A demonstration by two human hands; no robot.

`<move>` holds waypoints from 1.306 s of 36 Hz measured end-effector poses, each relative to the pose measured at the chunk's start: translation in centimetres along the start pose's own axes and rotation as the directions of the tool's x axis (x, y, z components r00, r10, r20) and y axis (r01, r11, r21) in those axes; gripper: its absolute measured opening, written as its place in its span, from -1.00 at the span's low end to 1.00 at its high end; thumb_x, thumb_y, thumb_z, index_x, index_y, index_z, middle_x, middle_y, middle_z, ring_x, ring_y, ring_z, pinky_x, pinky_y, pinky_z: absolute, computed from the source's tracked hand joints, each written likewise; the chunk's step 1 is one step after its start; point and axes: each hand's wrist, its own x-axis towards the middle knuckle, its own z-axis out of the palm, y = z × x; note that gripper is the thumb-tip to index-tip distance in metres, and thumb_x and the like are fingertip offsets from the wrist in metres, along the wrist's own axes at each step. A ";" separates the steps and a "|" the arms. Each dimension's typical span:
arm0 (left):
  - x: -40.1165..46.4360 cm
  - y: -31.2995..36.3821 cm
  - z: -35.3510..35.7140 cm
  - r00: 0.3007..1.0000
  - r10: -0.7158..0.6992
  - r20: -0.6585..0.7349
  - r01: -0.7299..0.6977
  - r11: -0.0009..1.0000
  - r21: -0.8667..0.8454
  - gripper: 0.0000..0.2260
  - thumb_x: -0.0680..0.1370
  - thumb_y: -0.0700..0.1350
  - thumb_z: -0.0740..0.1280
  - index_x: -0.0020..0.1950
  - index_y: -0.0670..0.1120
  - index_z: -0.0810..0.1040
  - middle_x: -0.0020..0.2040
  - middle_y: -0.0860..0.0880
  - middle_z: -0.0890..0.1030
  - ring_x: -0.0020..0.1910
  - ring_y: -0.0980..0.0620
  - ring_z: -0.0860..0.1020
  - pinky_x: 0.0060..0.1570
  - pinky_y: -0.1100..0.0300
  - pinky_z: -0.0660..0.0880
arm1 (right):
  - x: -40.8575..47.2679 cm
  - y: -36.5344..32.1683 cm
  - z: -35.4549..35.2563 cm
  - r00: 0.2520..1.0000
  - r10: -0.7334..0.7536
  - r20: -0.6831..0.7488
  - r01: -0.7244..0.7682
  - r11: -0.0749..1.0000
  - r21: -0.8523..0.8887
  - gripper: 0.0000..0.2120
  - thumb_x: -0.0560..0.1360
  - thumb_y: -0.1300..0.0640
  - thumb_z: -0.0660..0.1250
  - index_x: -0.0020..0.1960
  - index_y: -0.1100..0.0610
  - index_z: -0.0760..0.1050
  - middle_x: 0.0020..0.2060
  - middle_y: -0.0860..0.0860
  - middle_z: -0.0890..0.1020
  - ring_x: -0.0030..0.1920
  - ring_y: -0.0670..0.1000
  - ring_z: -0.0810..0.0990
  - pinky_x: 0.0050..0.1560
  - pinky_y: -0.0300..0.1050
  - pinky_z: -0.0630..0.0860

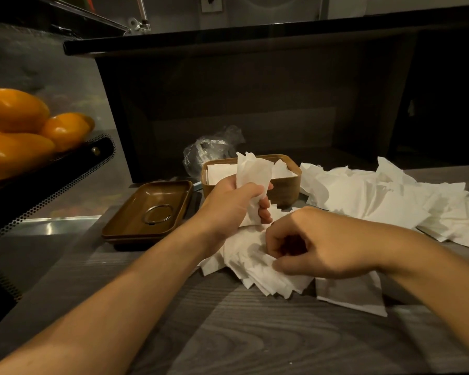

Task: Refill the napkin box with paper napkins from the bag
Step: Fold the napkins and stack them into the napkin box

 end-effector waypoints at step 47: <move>-0.6 0.5 0.5 0.942 -0.115 0.315 0.168 0.975 -0.147 -0.48 0.56 0.37 -0.01 0.30 0.15 0.52 0.09 -0.02 0.72 0.04 -0.02 0.71 0.01 0.08 0.64 | 1.2 1.1 -1.6 0.692 0.260 -0.674 0.135 0.870 0.475 -0.98 0.52 0.08 0.47 -0.08 -0.04 0.67 0.00 -0.23 0.62 0.05 -0.09 0.63 -0.06 -0.27 0.63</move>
